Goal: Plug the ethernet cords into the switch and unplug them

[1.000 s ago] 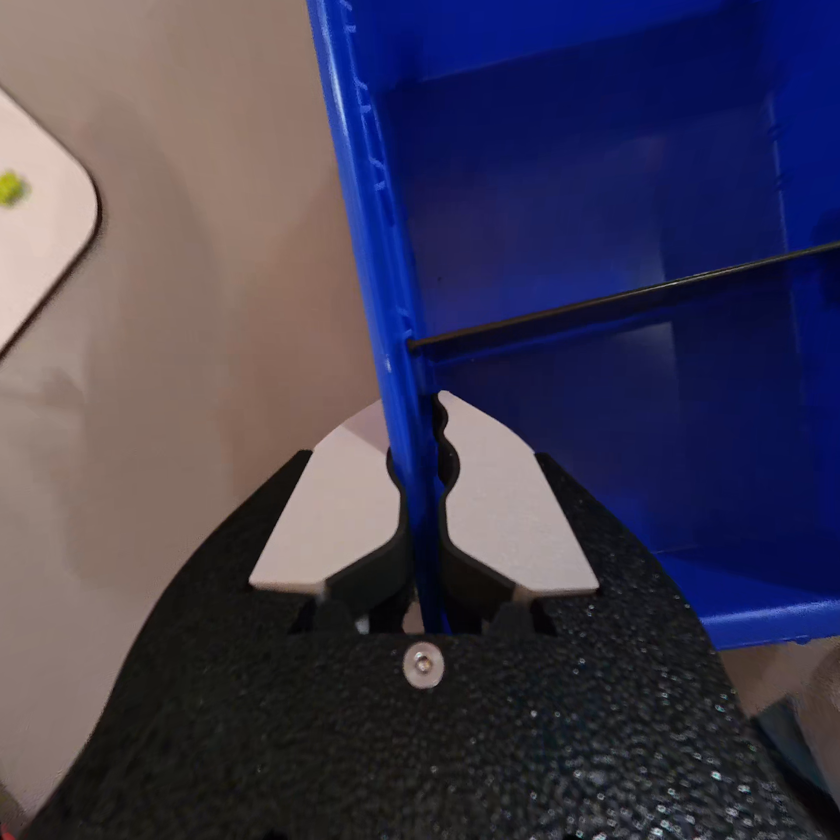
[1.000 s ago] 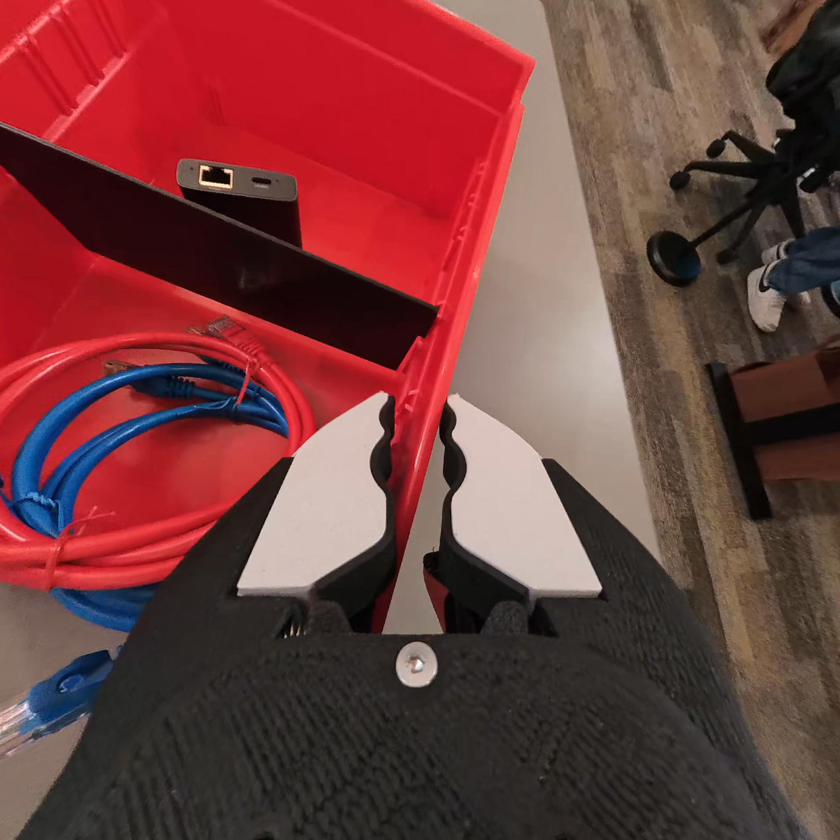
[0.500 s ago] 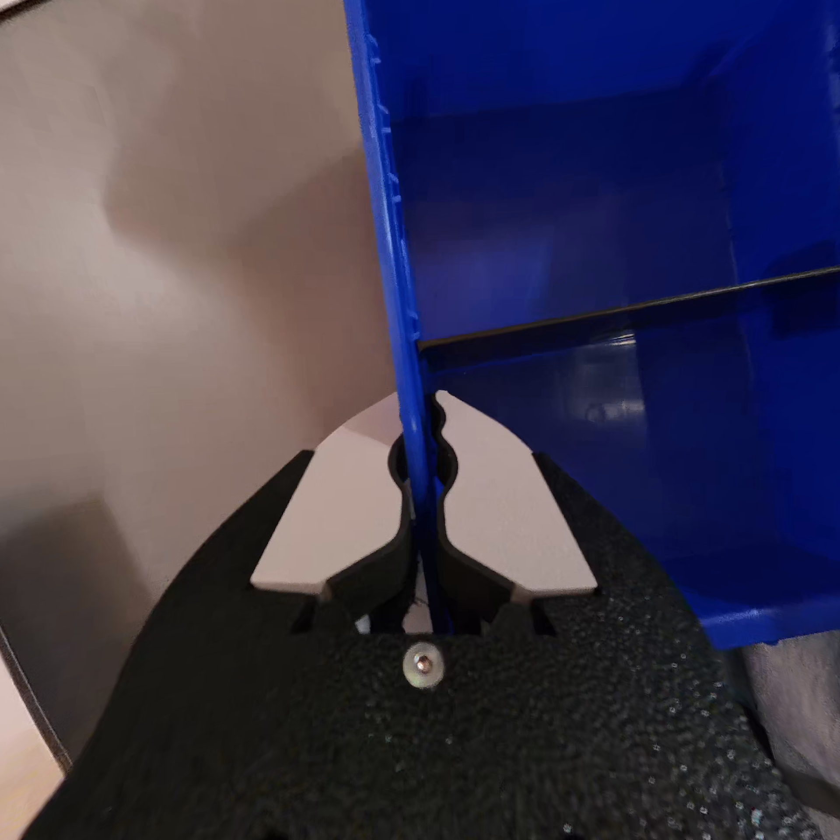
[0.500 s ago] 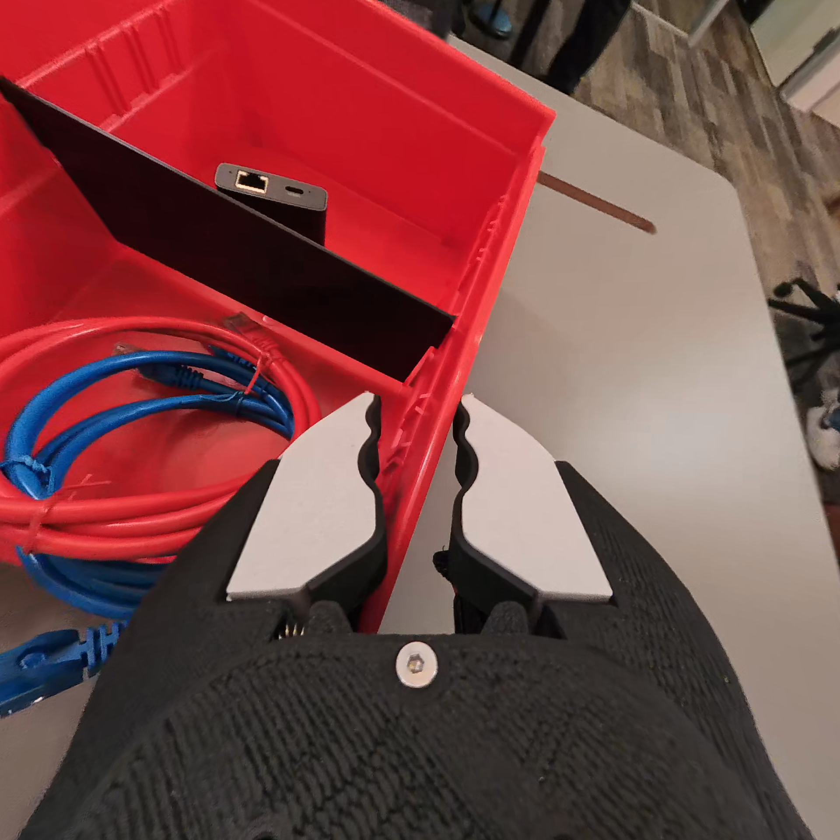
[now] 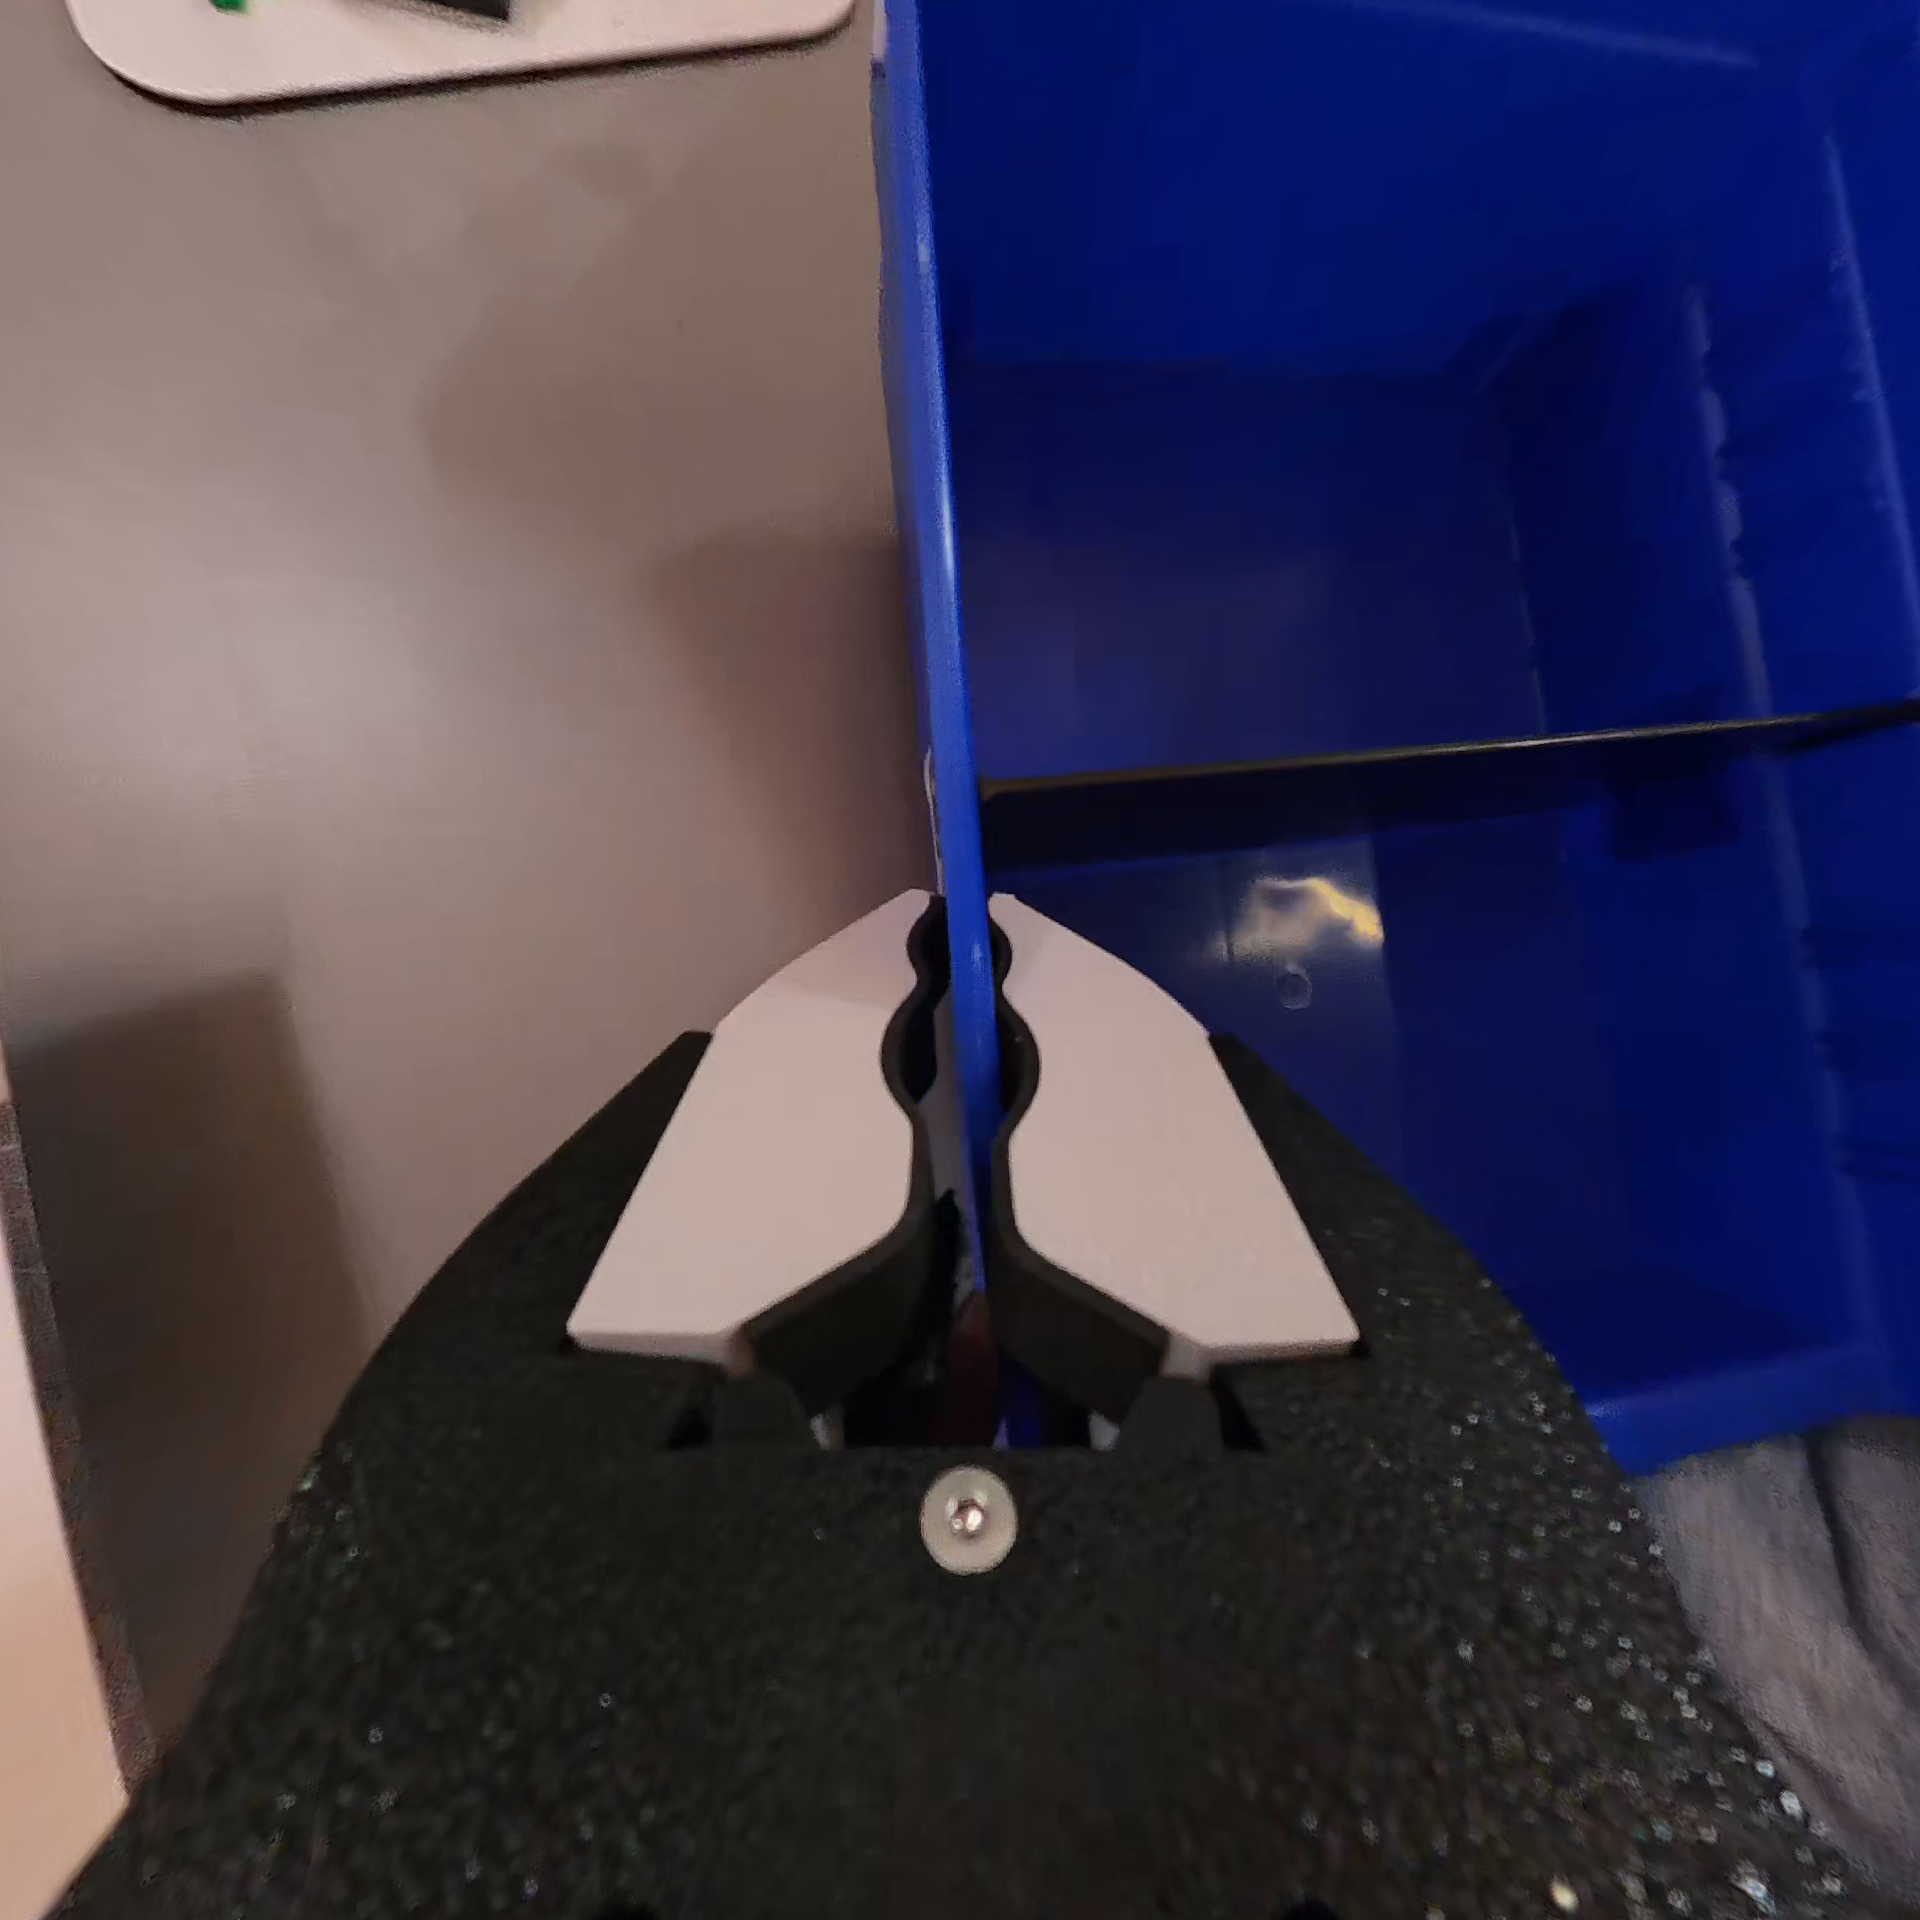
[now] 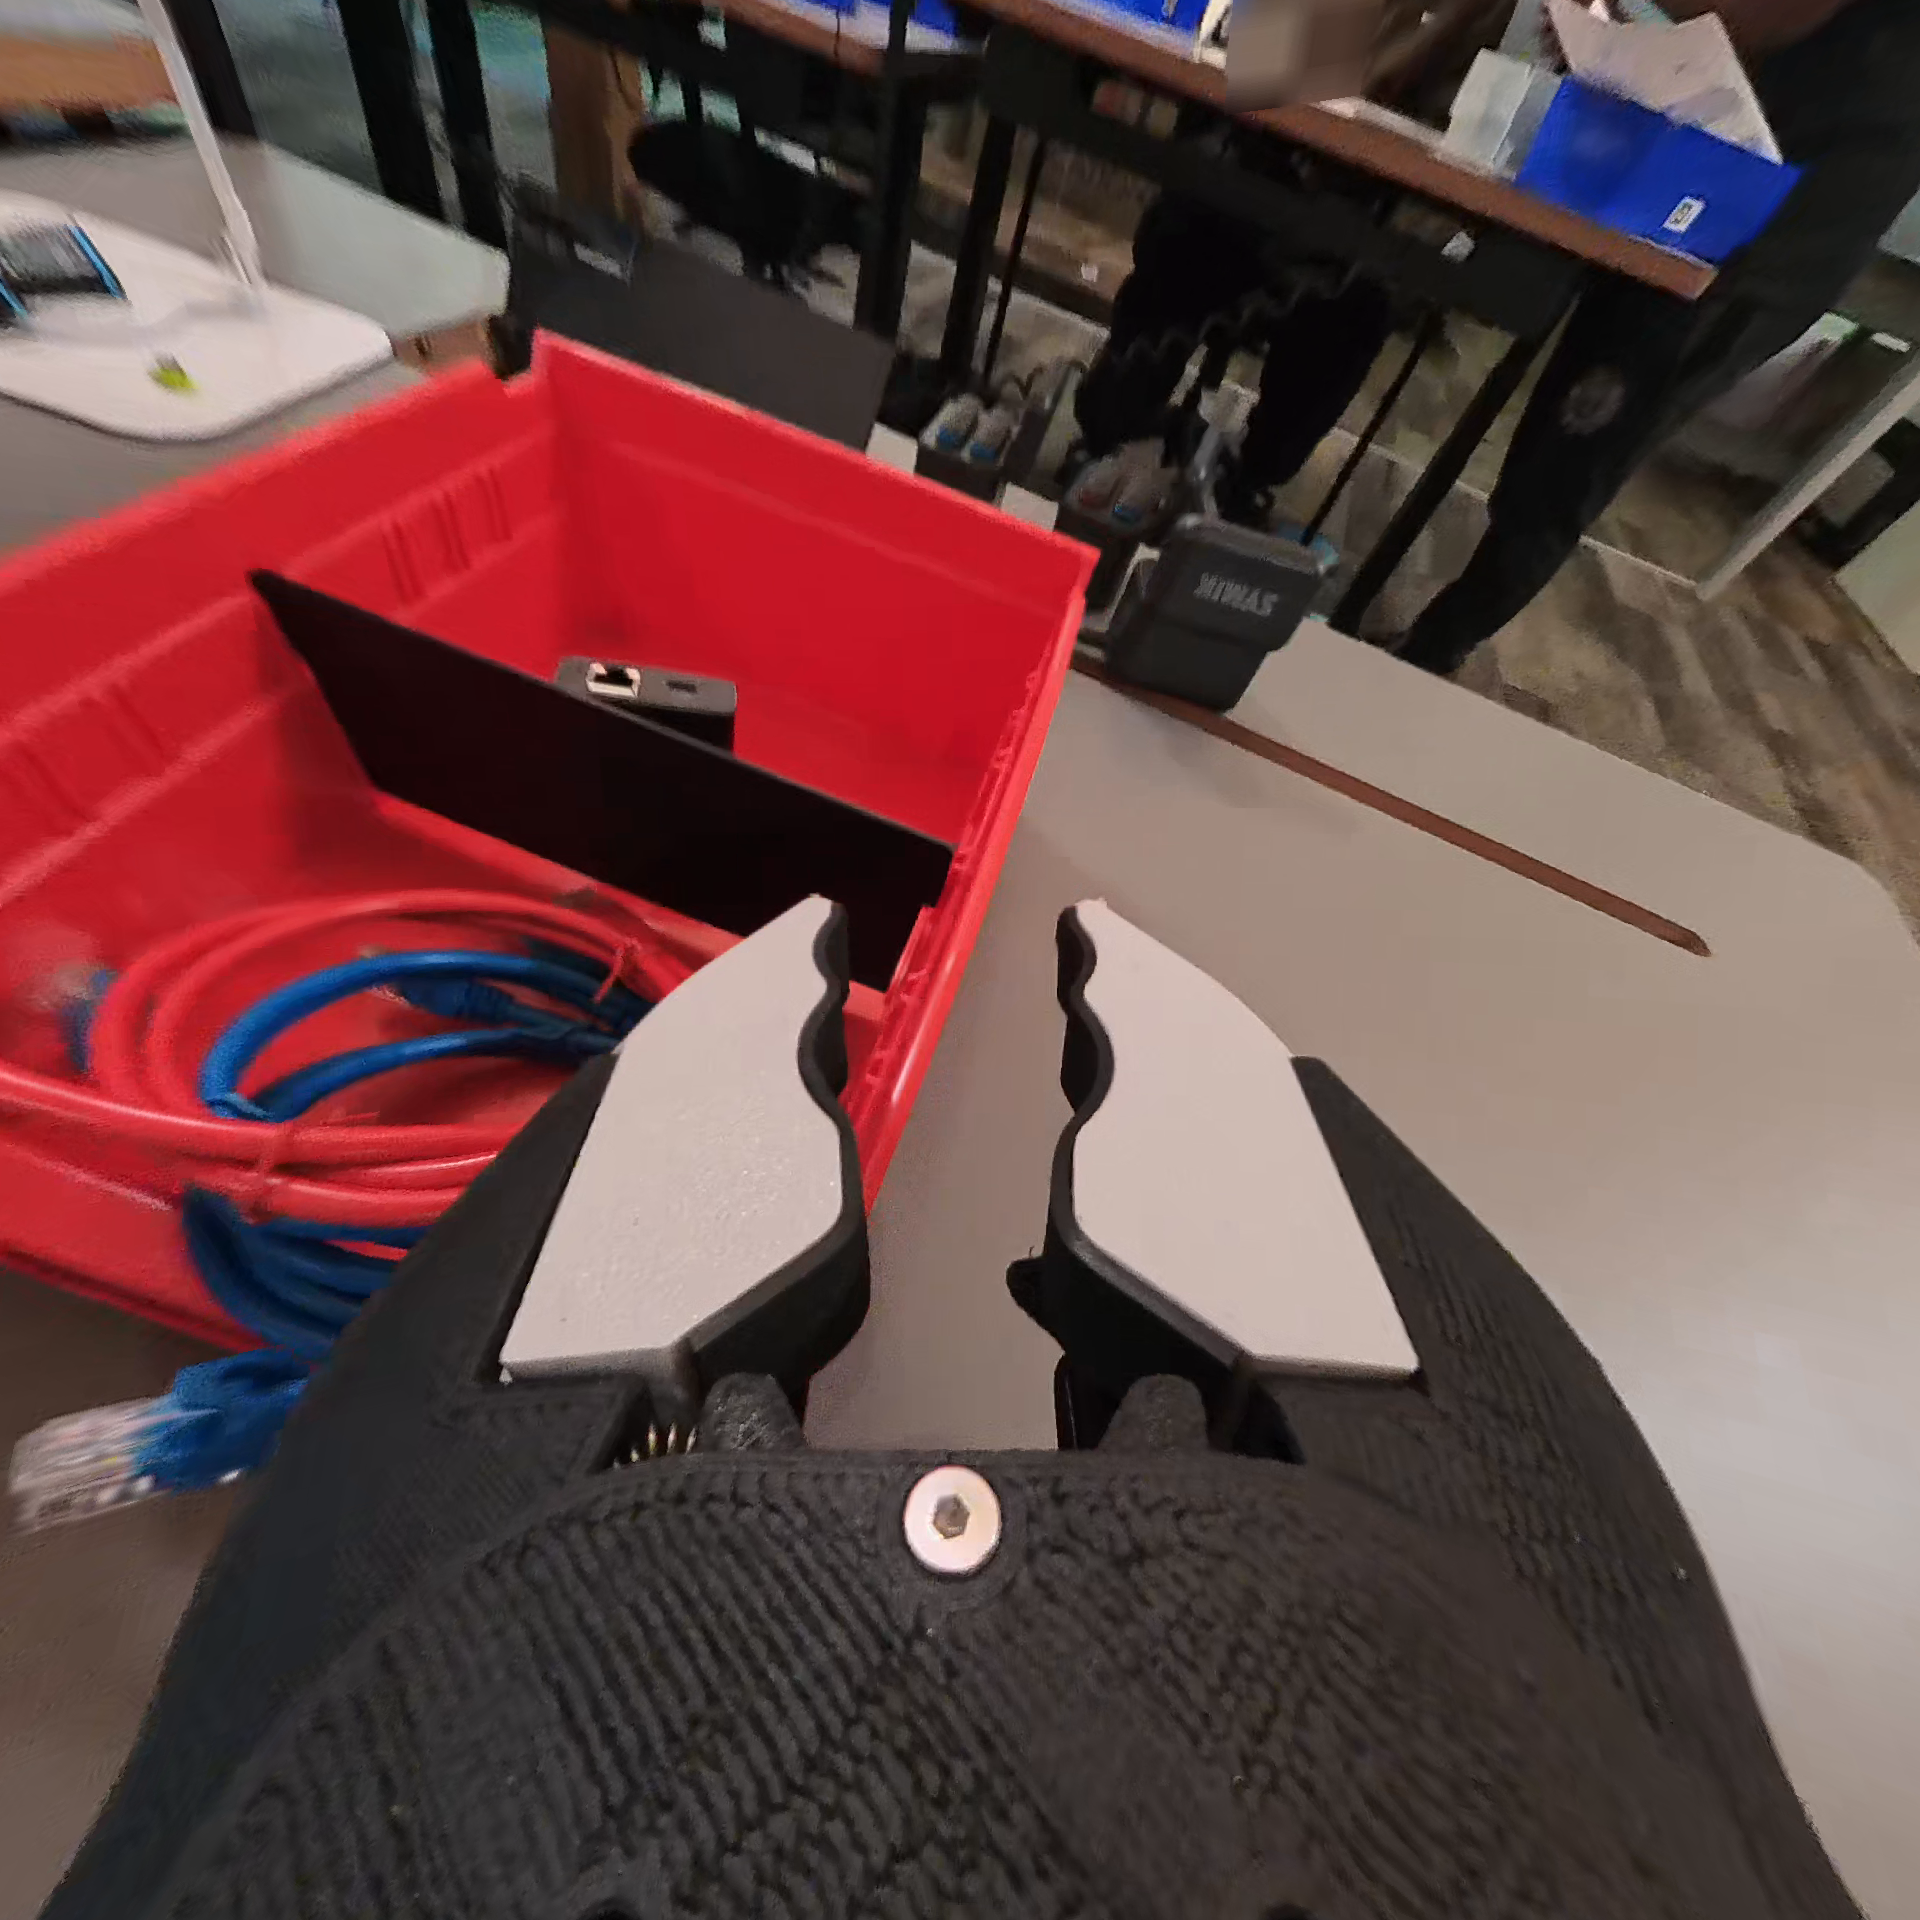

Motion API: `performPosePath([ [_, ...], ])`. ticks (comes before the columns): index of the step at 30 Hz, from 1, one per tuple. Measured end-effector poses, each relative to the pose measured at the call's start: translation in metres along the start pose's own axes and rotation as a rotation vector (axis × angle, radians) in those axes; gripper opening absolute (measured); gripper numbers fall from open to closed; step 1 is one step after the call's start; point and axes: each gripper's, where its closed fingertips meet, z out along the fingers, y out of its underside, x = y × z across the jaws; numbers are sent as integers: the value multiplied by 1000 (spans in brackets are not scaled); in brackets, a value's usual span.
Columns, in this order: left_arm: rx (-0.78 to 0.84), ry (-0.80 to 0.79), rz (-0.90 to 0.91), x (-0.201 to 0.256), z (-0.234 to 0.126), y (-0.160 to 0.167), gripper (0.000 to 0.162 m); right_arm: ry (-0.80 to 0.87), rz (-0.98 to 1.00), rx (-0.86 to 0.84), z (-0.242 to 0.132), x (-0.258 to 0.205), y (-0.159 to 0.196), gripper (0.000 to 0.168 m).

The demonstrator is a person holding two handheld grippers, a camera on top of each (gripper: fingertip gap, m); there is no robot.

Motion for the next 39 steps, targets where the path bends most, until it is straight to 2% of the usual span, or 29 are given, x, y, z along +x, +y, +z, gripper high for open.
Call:
performPosePath([
  [4, 54, -11, -16, -10, -16, -12, 5, 34, 9, 61, -16, 12, -14, 36],
  [7, 47, -26, 29, -15, -29, -39, 4, 85, -28, 90, -29, 22, -22, 33],
  [11, 68, 9, 152, 1, -42, -109, 4, 117, 8, 181, -54, 36, -38, 31],
  [14, 98, 92, 253, 40, -34, -177, 4, 187, 24, 236, -77, 57, -43, 29],
  [16, 116, 164, 310, 78, -13, -223, 4, 237, 35, 262, -94, 72, -44, 28],
  [19, 111, 287, 355, 152, 40, -282, 4, 316, 66, 303, -126, 97, -42, 28],
  [24, 160, 449, 435, 303, 140, -345, 4, 476, 101, 349, -190, 145, -37, 26],
  [27, 106, 491, 421, 384, 194, -347, 4, 568, 107, 364, -226, 172, -38, 25],
  [31, 36, 455, 385, 468, 254, -329, 5, 643, 105, 382, -259, 192, -37, 25],
  [35, -31, 342, 323, 520, 294, -298, 5, 642, 111, 377, -264, 196, -28, 25],
  [39, 7, 231, 252, 538, 323, -257, 4, 602, 120, 346, -254, 195, -18, 25],
])
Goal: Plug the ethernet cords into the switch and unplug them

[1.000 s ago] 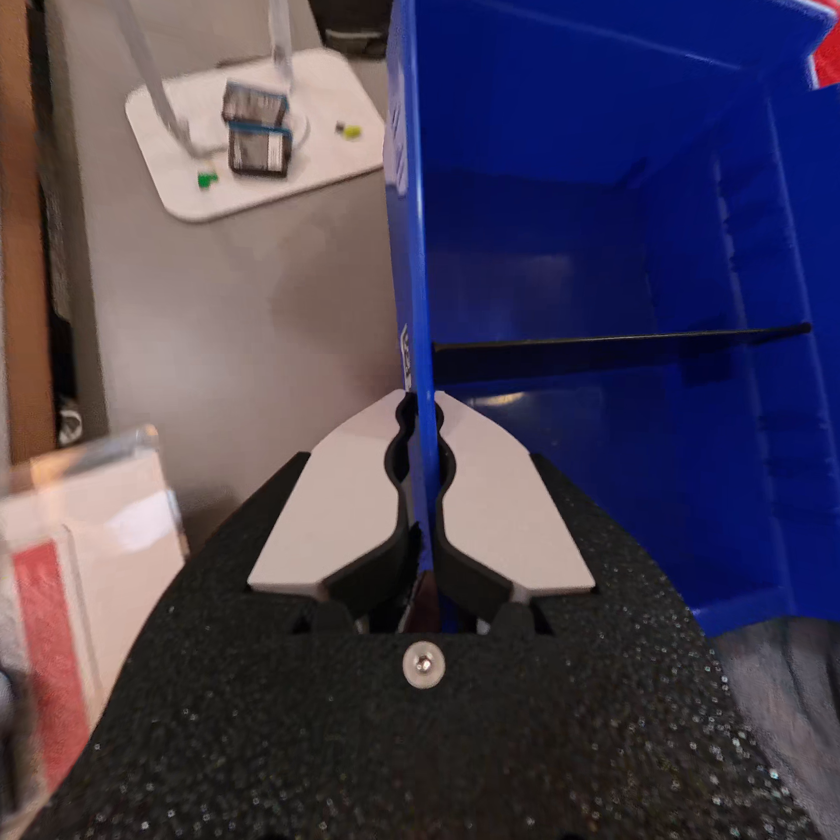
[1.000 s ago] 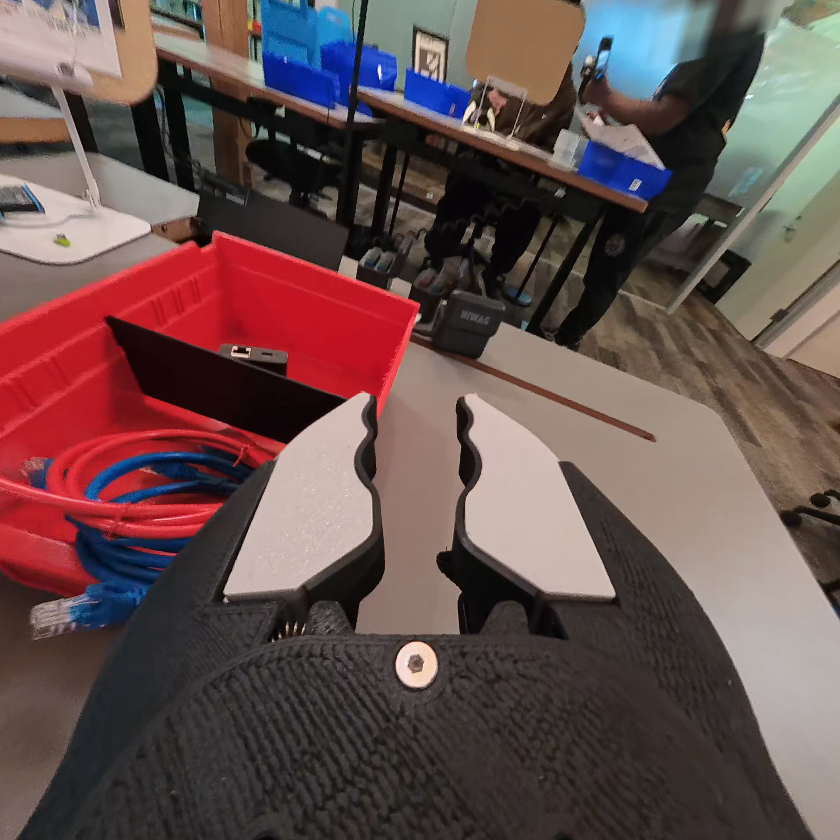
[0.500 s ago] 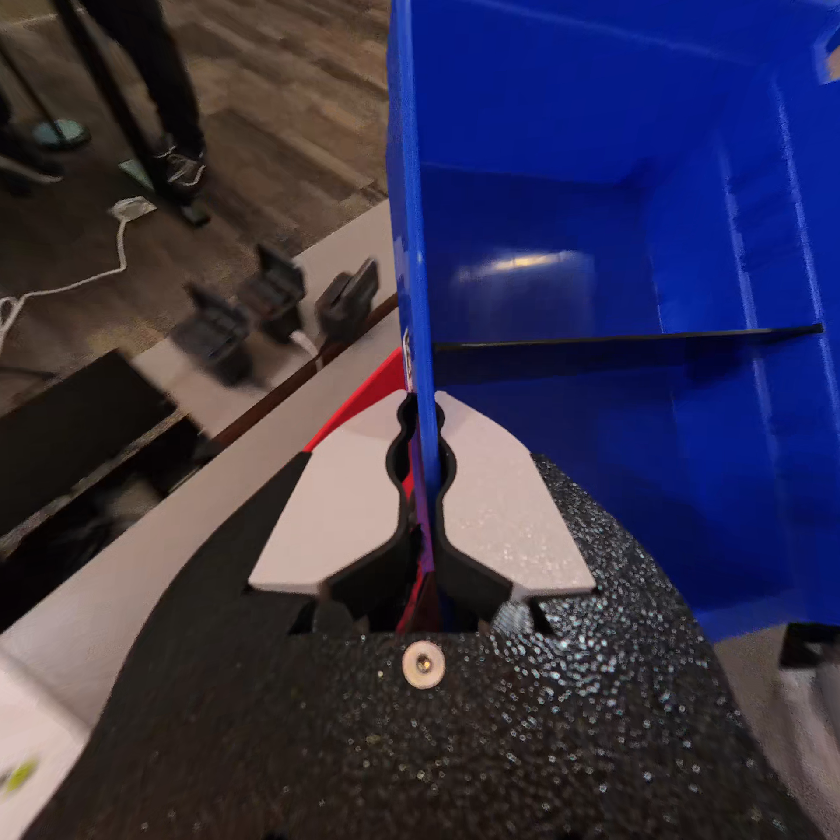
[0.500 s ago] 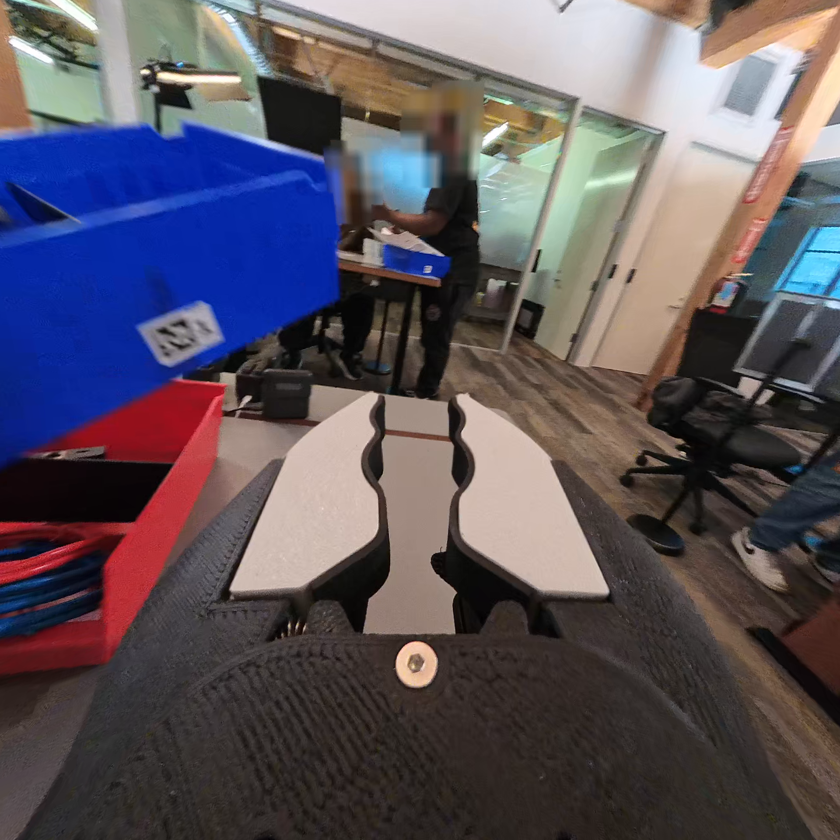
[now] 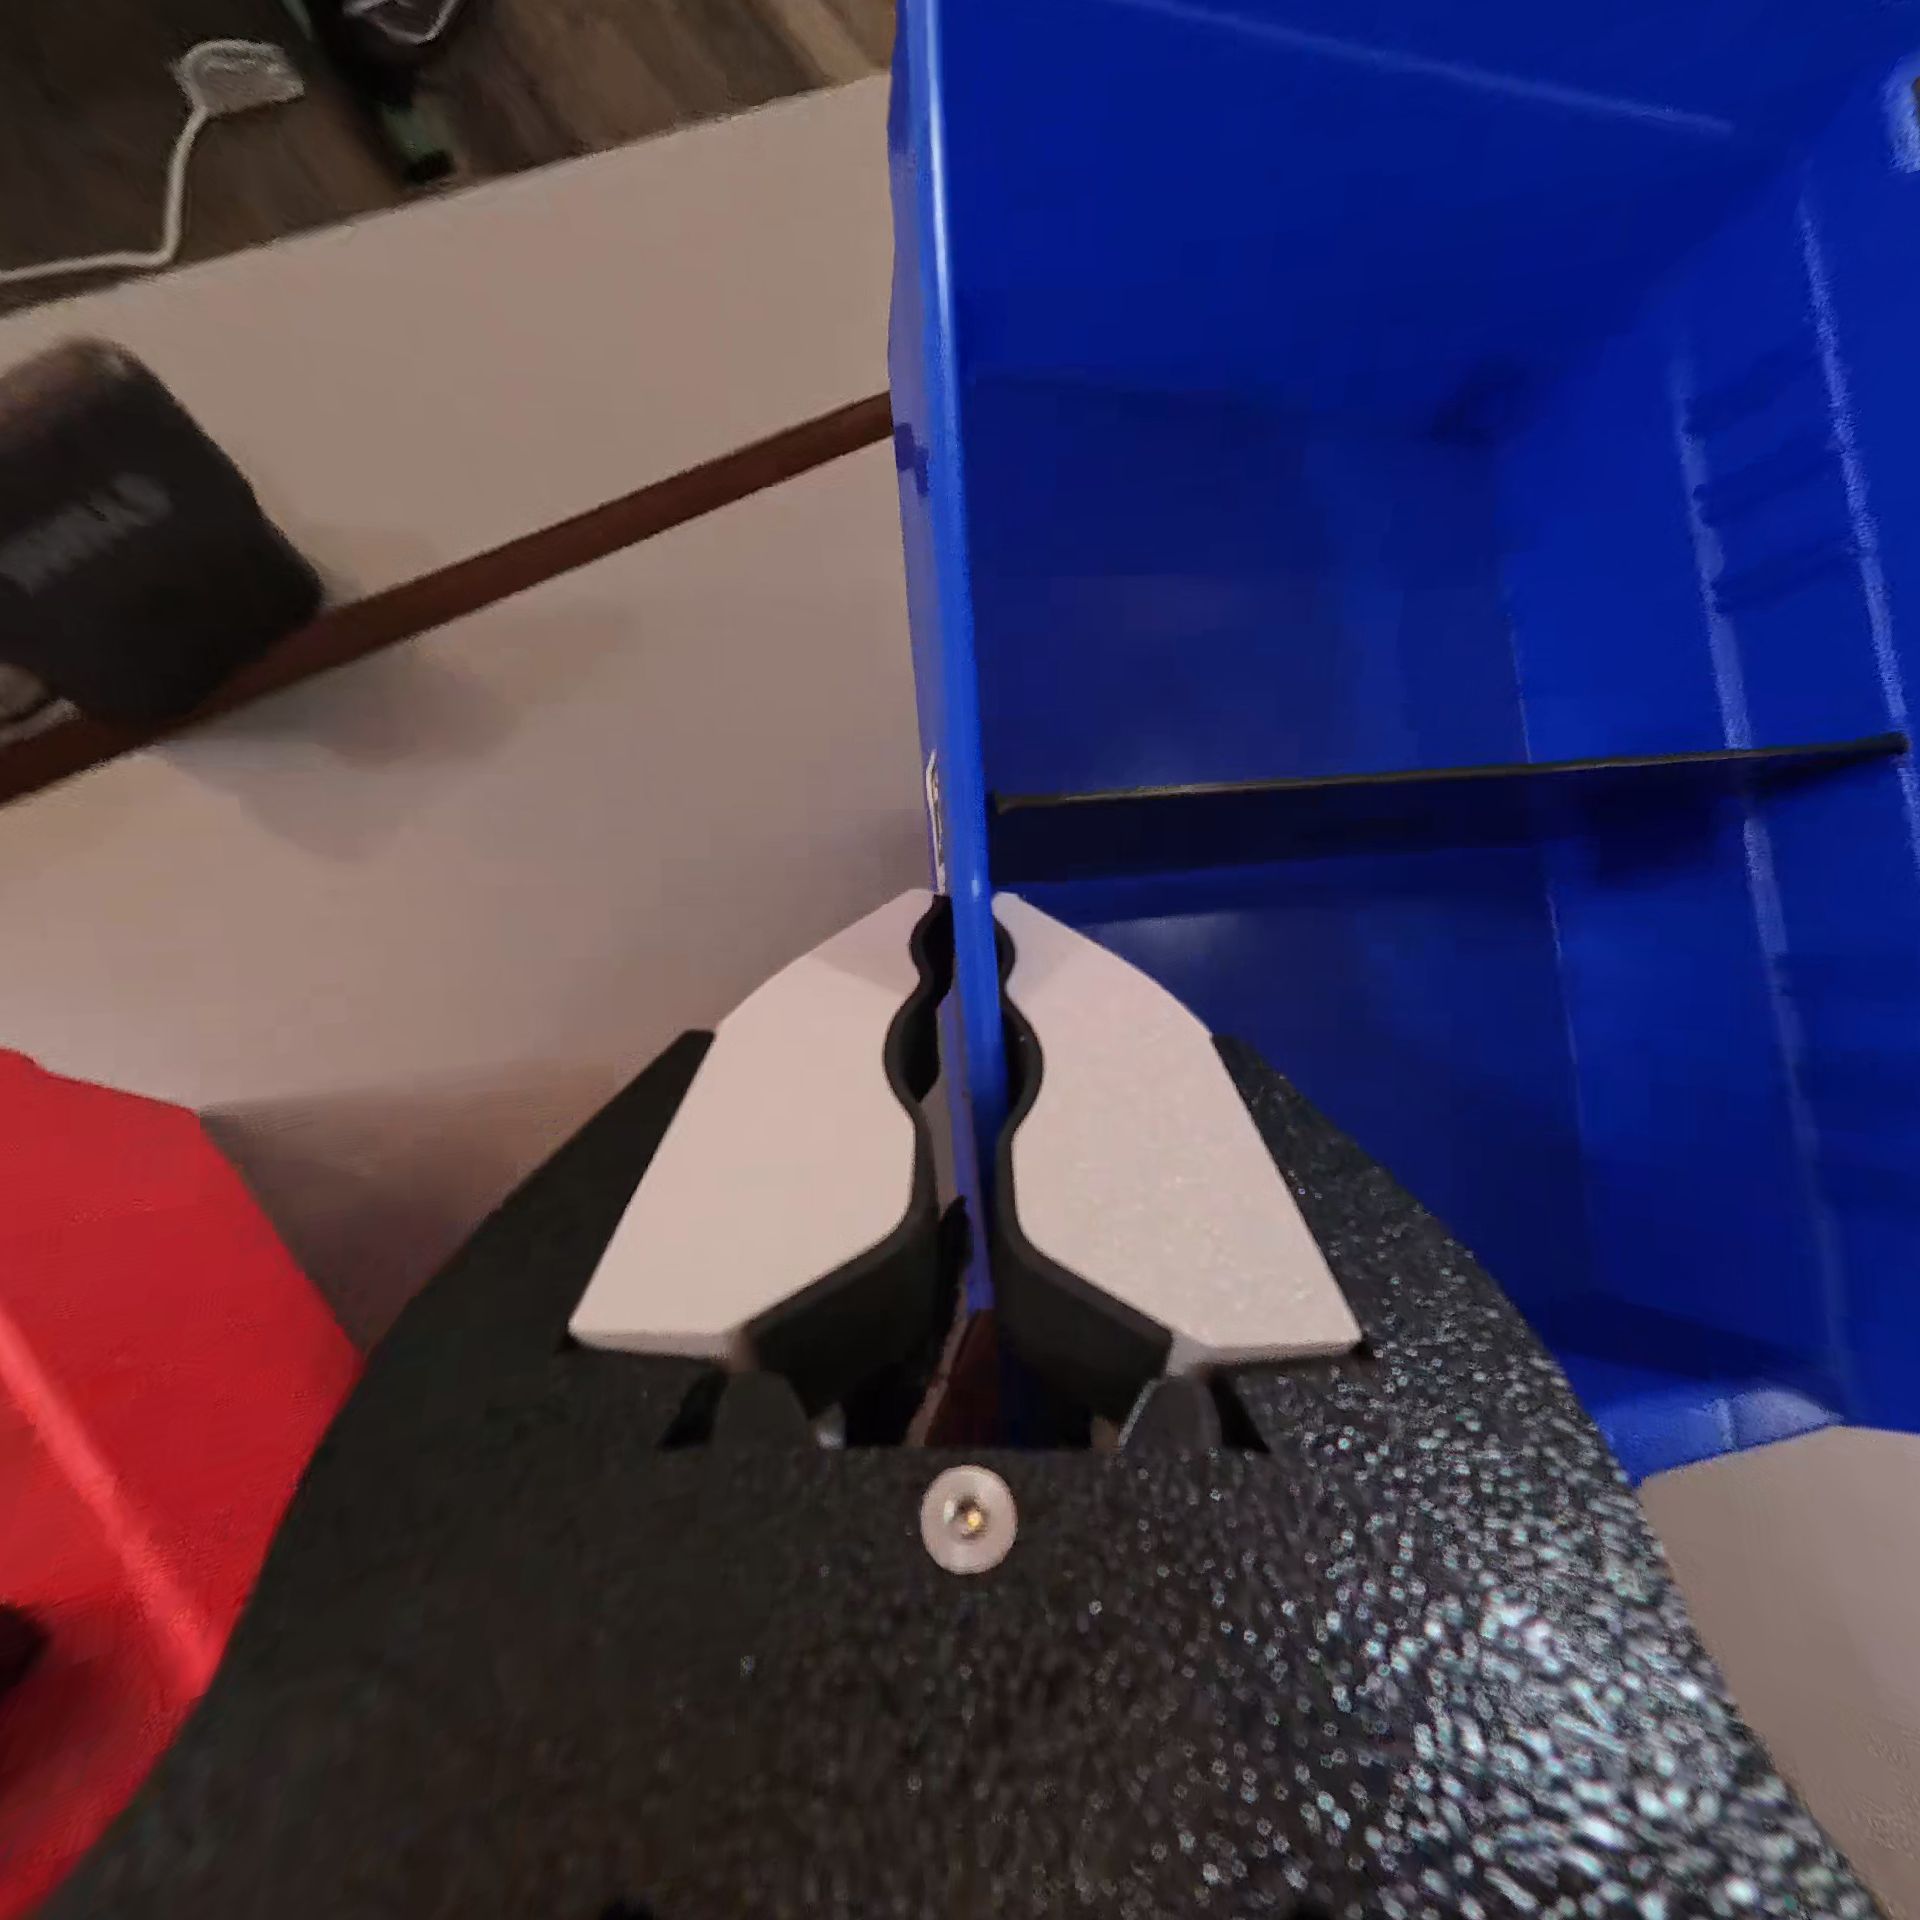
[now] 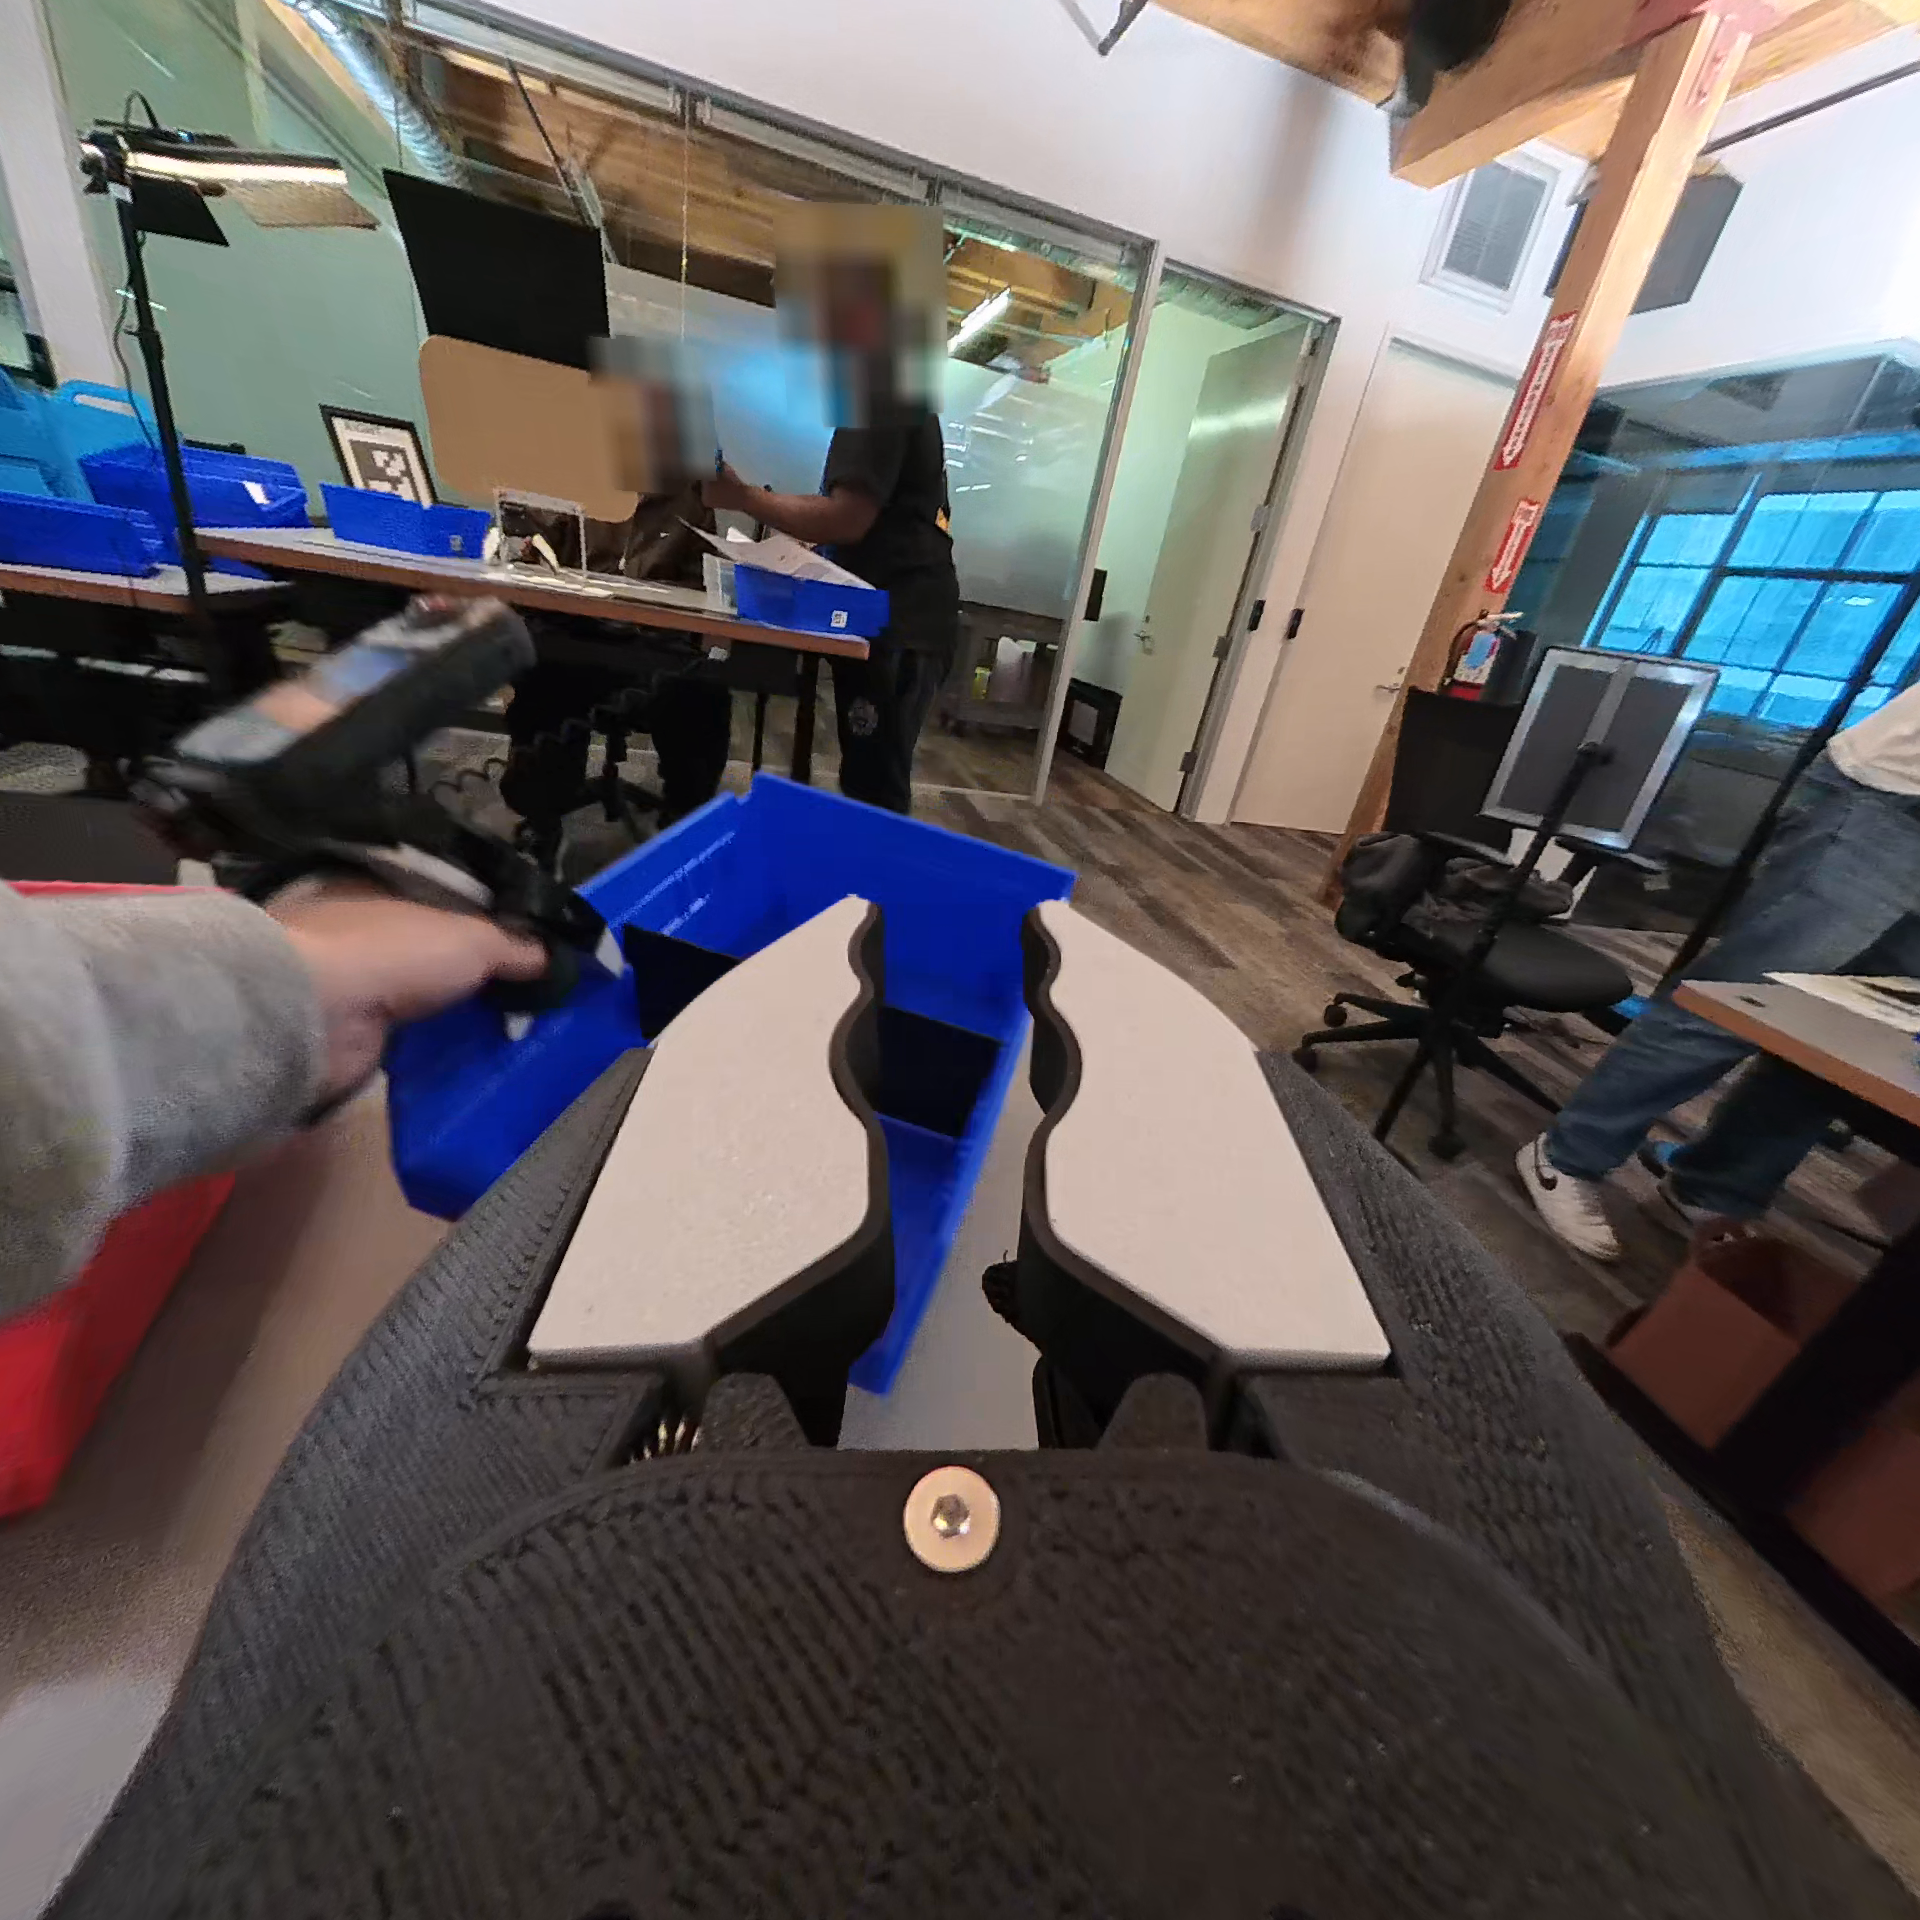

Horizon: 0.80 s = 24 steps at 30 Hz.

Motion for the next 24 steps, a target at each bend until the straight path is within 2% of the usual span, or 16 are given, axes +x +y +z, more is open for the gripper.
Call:
performPosePath([
  [5, -105, -119, -154, -5, 24, 46, 5, -54, 17, 11, 2, -2, -1, 24],
  [9, -9, -22, -390, 6, 30, 48, 18, -95, 61, 10, 6, -2, 6, 24],
  [10, 27, 17, -431, 10, 31, 42, 31, -107, 60, 5, 7, -3, 10, 25],
  [13, 84, 57, -499, 14, 27, 29, 104, -118, 66, -14, 9, -3, 23, 25],
  [14, 137, 64, -491, 14, 20, 21, 119, -122, 75, -23, 9, -3, 28, 25],
  [19, 431, 164, -351, 19, -58, -10, 124, -122, 103, -33, 15, -2, 31, 24],
  [22, 548, 247, -223, 18, -125, -21, 123, -156, 84, -36, 16, -17, 32, 24],
  [24, 648, 256, -142, 1, -175, -26, 116, -186, 51, -52, 18, -32, 36, 24],
])
